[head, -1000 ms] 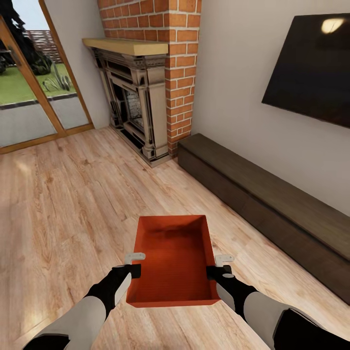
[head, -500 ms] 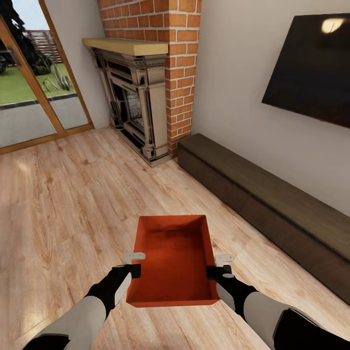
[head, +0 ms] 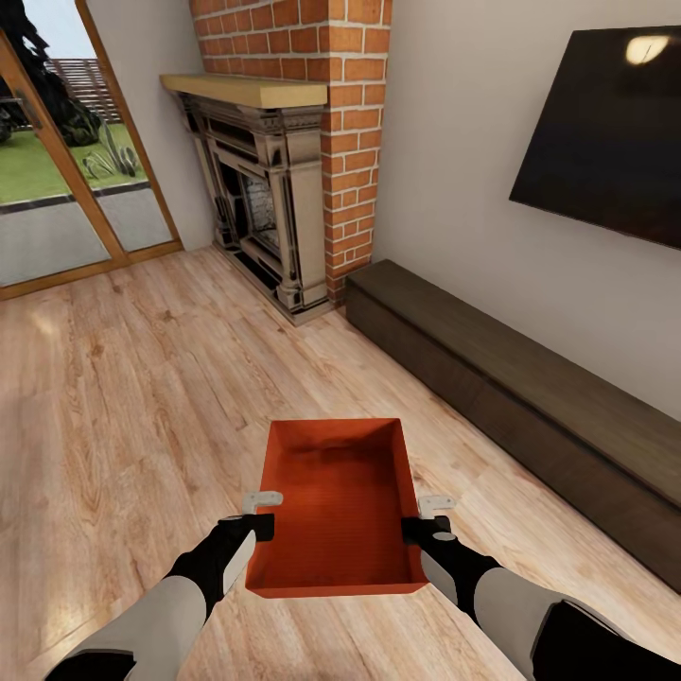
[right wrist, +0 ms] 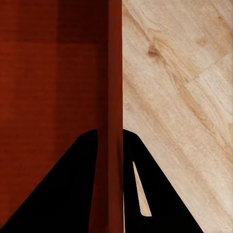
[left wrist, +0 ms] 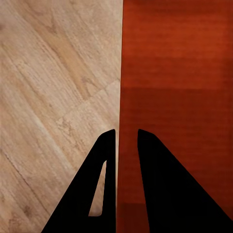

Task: Move the two storage containers from the living room to the garage. In the garage, place one container on the floor and stack the other container on top of it (either order is fine).

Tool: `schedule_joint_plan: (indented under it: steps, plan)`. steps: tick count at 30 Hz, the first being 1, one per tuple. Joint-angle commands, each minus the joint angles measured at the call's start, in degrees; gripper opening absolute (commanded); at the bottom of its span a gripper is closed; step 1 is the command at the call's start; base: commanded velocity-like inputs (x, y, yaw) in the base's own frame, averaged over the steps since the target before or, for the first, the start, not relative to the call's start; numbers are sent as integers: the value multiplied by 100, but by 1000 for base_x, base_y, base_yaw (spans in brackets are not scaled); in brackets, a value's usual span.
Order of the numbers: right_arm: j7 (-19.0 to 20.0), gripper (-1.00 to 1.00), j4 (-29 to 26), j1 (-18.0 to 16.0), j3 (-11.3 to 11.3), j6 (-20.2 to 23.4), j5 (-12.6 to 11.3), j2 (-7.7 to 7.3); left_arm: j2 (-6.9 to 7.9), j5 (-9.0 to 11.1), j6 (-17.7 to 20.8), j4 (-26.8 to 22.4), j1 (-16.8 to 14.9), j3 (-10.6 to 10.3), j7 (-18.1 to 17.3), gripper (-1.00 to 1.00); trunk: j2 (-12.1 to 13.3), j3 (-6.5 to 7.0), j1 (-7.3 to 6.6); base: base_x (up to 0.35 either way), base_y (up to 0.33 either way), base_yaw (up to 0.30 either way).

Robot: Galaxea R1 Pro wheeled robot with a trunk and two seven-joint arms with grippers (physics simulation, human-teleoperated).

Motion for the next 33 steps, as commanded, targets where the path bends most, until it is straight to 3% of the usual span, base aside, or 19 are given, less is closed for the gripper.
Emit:
schedule_joint_plan:
  steps: [1,33]
  plan:
    - [-173,-100,1,-5,154,-192,33,-102,4,-64,50,8,0,36,62,-100,-6,-6,1,0,0,0]
    - [-182,-100,1,-5,150,-151,23,-95,6,-64,53,8,0,36,62,-100,-6,47,1,0,0,0]
